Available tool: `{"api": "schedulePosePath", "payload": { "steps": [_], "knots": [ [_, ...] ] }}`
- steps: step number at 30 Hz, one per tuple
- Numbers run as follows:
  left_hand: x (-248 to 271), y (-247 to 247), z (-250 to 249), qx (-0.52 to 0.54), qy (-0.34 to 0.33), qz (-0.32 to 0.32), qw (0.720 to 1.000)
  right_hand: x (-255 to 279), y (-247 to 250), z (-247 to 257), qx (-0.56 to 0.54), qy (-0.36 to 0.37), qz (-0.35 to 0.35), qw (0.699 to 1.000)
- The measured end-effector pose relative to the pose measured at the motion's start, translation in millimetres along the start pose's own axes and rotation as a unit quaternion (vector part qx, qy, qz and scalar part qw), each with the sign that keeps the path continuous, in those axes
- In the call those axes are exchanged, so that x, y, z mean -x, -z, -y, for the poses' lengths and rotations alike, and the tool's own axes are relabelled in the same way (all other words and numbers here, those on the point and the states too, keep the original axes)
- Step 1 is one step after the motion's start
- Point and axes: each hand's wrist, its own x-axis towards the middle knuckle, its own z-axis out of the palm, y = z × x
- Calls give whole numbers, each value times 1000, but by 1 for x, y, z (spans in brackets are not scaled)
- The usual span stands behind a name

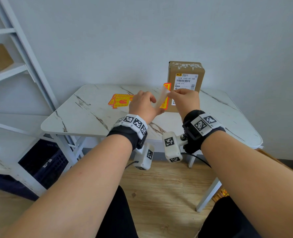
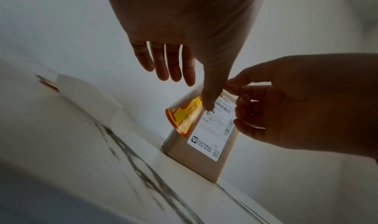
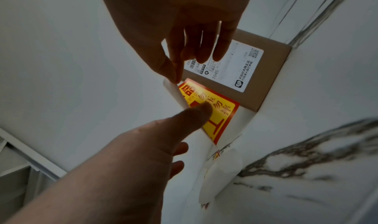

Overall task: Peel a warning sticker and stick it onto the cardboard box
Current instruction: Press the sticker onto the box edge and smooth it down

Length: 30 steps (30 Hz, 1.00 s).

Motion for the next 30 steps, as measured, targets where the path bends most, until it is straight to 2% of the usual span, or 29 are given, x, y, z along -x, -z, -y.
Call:
{"api": "schedulePosePath", "payload": {
  "steps": [6, 11, 15, 18, 21, 25, 30],
  "knots": [
    [0, 1, -2, 24, -3, -2, 1000, 4, 8, 3, 5, 25, 39, 999],
    [-9, 11, -4, 77, 44, -10, 996, 0, 12, 1, 51, 66, 49, 995],
    [-22, 24, -9, 136, 78, -6, 988, -8, 20, -3, 122, 107, 0, 987],
    [-32, 31, -15, 197, 91, -11, 976, -15, 25, -7, 140, 99, -46, 984],
    [-38, 32, -23, 244, 89, 20, 966, -20, 28, -5, 120, 67, -43, 990],
    [-45, 31, -36, 307, 102, 41, 945, -29, 33, 3, 110, 86, -46, 989],
    [-60, 34, -53, 339, 91, 33, 936, -46, 44, 18, 91, 94, -65, 989]
  ]
}}
